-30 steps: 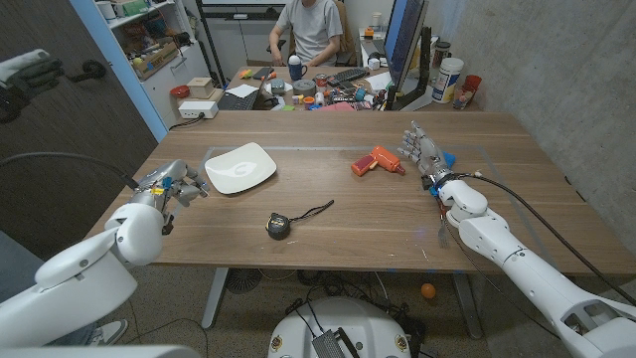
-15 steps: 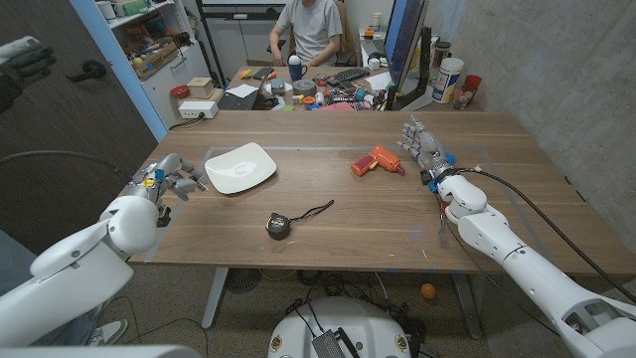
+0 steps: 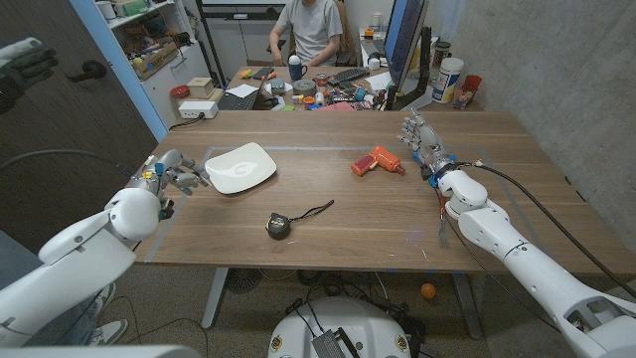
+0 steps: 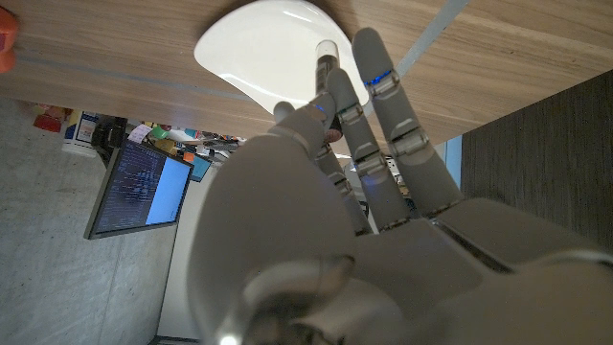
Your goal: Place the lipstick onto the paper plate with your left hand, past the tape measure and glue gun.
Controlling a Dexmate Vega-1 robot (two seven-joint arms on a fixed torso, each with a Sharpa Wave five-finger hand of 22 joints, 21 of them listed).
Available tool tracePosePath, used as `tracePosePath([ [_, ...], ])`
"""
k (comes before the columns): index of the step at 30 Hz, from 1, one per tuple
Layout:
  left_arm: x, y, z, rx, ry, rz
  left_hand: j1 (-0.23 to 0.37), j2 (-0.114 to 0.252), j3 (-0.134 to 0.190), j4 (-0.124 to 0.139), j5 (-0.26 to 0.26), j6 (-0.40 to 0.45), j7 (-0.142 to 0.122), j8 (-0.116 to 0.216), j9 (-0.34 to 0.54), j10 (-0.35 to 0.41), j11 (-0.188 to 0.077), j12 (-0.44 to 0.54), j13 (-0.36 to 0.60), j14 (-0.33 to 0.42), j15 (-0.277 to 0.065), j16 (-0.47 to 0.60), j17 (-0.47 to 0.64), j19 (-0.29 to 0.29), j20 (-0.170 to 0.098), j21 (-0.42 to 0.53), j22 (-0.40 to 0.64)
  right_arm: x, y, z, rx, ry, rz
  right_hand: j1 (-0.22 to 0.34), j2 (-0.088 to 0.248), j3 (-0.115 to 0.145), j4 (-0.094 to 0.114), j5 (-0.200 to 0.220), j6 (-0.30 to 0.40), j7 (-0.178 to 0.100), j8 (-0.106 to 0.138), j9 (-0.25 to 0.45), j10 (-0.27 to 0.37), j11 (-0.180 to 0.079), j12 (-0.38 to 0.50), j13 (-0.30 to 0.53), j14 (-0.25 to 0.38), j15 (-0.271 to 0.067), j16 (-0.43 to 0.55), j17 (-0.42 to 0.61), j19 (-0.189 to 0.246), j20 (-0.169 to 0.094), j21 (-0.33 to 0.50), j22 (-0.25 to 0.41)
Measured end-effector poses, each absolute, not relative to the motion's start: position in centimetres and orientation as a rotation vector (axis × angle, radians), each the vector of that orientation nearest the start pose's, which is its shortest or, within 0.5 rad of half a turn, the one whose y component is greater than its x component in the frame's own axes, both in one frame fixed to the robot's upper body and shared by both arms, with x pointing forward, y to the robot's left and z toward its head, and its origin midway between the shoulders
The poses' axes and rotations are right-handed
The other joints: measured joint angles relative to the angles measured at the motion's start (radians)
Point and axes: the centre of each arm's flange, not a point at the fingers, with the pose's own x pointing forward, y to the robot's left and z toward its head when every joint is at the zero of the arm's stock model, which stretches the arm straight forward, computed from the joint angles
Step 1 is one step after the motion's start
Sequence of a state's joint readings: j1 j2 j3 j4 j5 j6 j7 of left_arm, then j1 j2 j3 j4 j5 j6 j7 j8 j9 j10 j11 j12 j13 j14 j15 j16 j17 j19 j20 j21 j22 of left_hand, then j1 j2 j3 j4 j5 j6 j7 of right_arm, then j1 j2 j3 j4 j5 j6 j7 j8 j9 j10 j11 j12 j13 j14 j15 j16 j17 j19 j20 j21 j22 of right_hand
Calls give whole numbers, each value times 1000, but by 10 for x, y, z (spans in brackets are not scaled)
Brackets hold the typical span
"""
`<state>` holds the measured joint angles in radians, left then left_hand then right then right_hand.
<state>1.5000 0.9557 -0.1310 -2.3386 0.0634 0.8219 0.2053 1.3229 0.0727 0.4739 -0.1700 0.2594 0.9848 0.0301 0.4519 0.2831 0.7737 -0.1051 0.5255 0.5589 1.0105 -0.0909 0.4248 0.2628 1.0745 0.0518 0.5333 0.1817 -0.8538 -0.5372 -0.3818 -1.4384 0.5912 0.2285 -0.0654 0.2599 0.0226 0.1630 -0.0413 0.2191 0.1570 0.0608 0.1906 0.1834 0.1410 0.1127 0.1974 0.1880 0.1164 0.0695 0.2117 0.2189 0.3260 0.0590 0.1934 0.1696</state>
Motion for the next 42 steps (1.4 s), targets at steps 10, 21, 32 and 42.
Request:
tracePosePath([
  [10,477,379,3,977,-182,379,-3,-3,0,0,1,0,0,0,0,0,0,-1,9,6,-5,-1,7,-9,2,0,0,639,-274,-4,-12,-618,184,0,0,0,0,0,0,0,0,0,0,0,0,0,0,0,0,0,0,0,0,0],
  [21,500,380,17,973,-160,361,-4,-5,0,0,1,2,-2,0,0,3,-1,-5,15,13,-9,-9,9,-14,7,0,0,642,-277,-8,-6,-603,178,0,0,0,0,7,0,0,0,0,0,0,0,0,0,0,0,0,0,0,0,0],
  [32,520,383,33,951,-144,346,-5,-5,0,0,8,2,-2,0,-2,3,-1,-9,20,13,-9,-9,14,-25,7,0,0,644,-278,-15,6,-590,168,-7,7,0,0,7,0,0,0,0,0,0,0,0,0,0,0,0,0,0,0,0],
  [42,538,378,52,951,-148,327,-7,-4,0,0,8,2,-2,0,-5,3,-1,-12,23,18,-11,-15,14,-34,6,1,0,647,-279,-23,24,-579,159,-7,7,0,0,7,0,0,0,0,0,0,0,0,0,0,0,0,6,6,0,0],
])
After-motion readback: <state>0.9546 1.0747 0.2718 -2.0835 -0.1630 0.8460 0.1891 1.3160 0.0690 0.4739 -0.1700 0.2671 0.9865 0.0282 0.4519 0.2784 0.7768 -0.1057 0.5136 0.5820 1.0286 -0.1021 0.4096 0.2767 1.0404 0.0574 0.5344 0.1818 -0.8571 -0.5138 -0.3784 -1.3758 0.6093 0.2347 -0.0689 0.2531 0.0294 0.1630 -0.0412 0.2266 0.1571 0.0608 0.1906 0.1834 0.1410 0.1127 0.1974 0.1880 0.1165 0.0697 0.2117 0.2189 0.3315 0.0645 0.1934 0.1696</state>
